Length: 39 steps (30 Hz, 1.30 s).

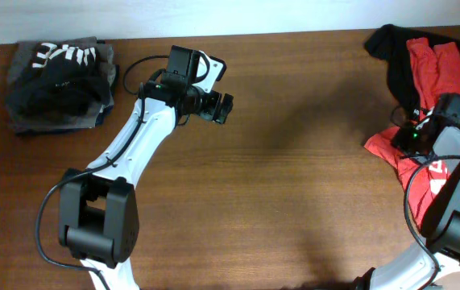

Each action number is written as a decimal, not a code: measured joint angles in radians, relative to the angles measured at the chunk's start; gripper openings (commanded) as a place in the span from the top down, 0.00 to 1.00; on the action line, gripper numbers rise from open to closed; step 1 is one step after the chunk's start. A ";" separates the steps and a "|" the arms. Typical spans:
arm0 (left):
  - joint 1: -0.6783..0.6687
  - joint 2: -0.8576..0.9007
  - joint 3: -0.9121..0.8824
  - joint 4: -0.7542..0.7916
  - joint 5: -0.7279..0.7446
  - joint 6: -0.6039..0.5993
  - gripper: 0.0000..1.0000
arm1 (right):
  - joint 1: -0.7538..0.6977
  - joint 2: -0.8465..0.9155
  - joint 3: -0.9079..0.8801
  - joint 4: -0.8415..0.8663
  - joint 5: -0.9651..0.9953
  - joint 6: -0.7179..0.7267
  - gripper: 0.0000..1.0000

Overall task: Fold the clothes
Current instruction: 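Reach the right gripper to the red T-shirt and pinch its fabric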

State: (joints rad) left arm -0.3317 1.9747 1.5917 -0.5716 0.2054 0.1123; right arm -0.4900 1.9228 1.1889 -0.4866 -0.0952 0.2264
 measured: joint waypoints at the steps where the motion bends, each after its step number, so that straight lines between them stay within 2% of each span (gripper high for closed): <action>1: 0.000 0.000 0.000 0.000 -0.004 0.000 0.01 | 0.003 0.008 -0.003 0.000 0.001 0.001 0.73; 4: 0.000 0.000 0.000 0.000 -0.010 0.000 0.01 | 0.006 0.021 -0.005 0.005 0.010 -0.004 0.76; 7: 0.000 0.000 0.000 0.000 -0.016 0.000 0.01 | 0.006 0.024 -0.005 0.007 0.021 -0.006 0.94; 8: 0.000 0.000 0.000 0.000 -0.016 0.000 0.01 | 0.006 0.026 -0.005 0.011 0.023 -0.007 0.96; 17: 0.000 0.000 0.000 0.000 -0.016 0.000 0.01 | 0.006 0.029 0.001 0.010 0.010 -0.018 0.96; 22: 0.000 0.000 0.011 0.000 -0.016 0.000 0.01 | 0.006 0.016 0.018 -0.079 -0.085 -0.048 0.96; 27: 0.014 0.000 0.052 -0.026 -0.016 0.000 0.01 | 0.031 -0.095 0.055 -0.172 -0.155 -0.090 0.96; 34: 0.090 -0.023 0.106 -0.095 -0.016 0.000 0.01 | 0.215 -0.305 0.114 -0.199 -0.186 -0.126 0.96; 39: 0.180 -0.076 0.113 -0.127 -0.017 0.000 0.01 | 0.408 -0.324 0.116 -0.155 -0.199 -0.115 0.96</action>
State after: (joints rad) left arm -0.1513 1.8984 1.7042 -0.6987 0.1886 0.1123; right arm -0.0818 1.5986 1.3048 -0.6418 -0.2943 0.1116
